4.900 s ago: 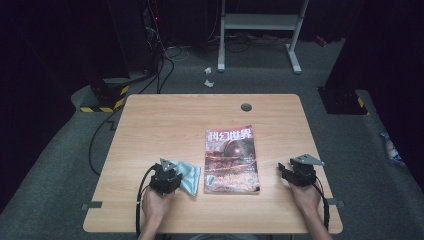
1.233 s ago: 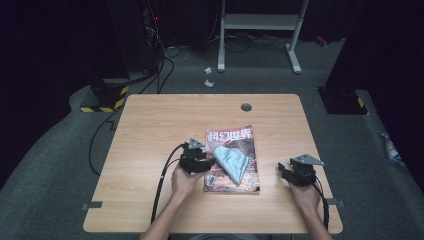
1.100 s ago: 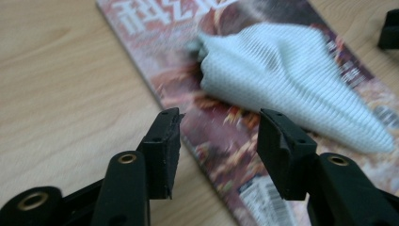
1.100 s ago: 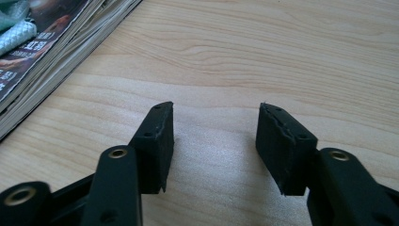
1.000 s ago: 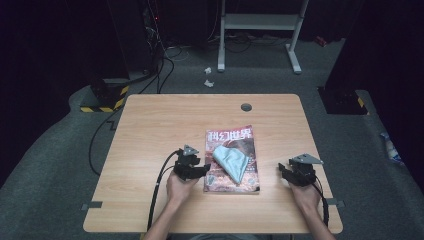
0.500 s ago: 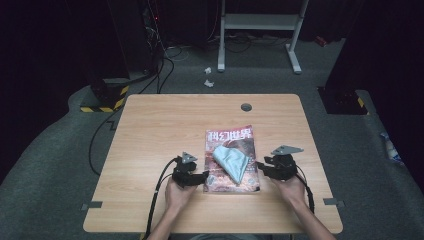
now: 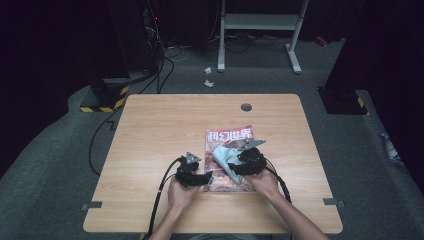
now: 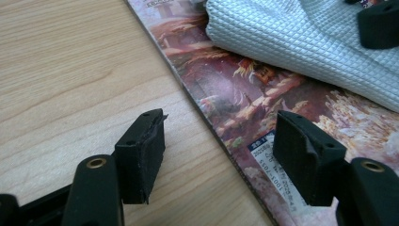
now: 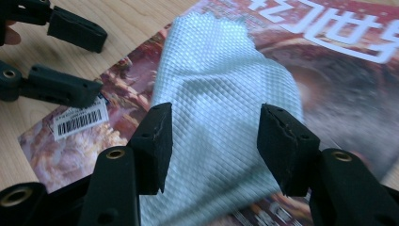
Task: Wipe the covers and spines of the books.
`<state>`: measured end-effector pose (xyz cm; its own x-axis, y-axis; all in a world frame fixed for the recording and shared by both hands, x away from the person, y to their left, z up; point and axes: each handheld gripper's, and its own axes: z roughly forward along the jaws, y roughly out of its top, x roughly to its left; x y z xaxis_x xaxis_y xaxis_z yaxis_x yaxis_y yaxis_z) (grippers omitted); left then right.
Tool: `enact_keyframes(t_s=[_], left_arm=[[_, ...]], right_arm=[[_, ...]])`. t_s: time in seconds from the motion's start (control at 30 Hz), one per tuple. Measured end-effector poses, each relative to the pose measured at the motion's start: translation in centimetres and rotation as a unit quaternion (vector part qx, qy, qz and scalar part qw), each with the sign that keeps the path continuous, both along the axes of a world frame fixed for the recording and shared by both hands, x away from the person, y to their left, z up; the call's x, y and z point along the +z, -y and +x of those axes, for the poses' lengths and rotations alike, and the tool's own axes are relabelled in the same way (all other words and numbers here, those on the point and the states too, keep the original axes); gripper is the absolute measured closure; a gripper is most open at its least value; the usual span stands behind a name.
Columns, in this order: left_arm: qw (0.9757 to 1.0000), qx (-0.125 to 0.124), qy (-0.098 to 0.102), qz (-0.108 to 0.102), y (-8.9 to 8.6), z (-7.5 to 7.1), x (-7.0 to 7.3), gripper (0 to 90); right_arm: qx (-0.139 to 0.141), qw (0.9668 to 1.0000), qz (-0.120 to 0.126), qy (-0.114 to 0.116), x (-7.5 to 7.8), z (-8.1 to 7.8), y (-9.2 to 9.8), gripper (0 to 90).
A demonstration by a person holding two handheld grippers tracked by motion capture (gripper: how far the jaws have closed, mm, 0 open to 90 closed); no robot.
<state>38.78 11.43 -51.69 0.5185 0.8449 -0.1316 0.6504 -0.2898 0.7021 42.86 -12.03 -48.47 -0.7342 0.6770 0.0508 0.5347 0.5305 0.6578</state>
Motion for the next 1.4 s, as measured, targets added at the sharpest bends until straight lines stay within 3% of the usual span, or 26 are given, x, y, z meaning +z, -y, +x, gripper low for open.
enact_keyframes(t_s=[0.27, 0.4, 0.6, 0.67, 0.8, 0.97, 1.13, 1.3, 1.4], left_arm=[[1.0000, 0.003, 0.005, 0.002, 0.6, 0.7, -0.1, 34.7], [0.9999, 0.000, 0.009, 0.004, 0.7, 0.8, -0.1, 34.7], [0.9999, 0.001, 0.009, 0.006, 0.8, 0.6, -0.1, 35.8], [0.9999, -0.001, 0.006, 0.009, 0.7, 0.6, 0.0, 36.1], [0.9999, -0.011, -0.004, 0.012, 0.6, 0.0, 0.2, 37.3], [0.9993, -0.033, -0.019, 0.001, 0.3, -2.0, 0.4, 40.3], [0.9993, -0.036, -0.011, 0.005, 0.4, -2.1, 0.3, 43.8], [0.9996, -0.028, 0.003, 0.001, 1.0, -0.5, 0.1, 46.8], [0.9997, -0.026, 0.000, -0.001, 1.2, 0.0, 0.1, 47.7]], right_arm=[[0.009, 0.9994, -0.031, -0.010, -1.4, 0.4, -1.2, 49.2], [0.024, 0.9990, -0.039, -0.001, -1.4, 0.4, -1.0, 61.6], [0.017, 0.9985, -0.052, -0.008, -1.0, 0.2, 0.1, 75.4], [0.013, 0.9978, -0.064, -0.003, -0.9, -0.7, 1.2, 78.5], [0.002, 0.9980, -0.063, -0.004, -0.8, -1.9, 2.7, 79.6], [-0.013, 0.9982, -0.058, 0.004, -0.9, -4.1, 5.0, 80.0], [-0.012, 0.9981, -0.060, 0.006, -1.1, -3.7, 5.0, 80.6], [-0.014, 0.9972, -0.073, 0.013, -1.1, -1.8, 4.6, 81.3], [-0.021, 0.9968, -0.076, 0.012, -1.0, -1.1, 4.5, 81.6]])
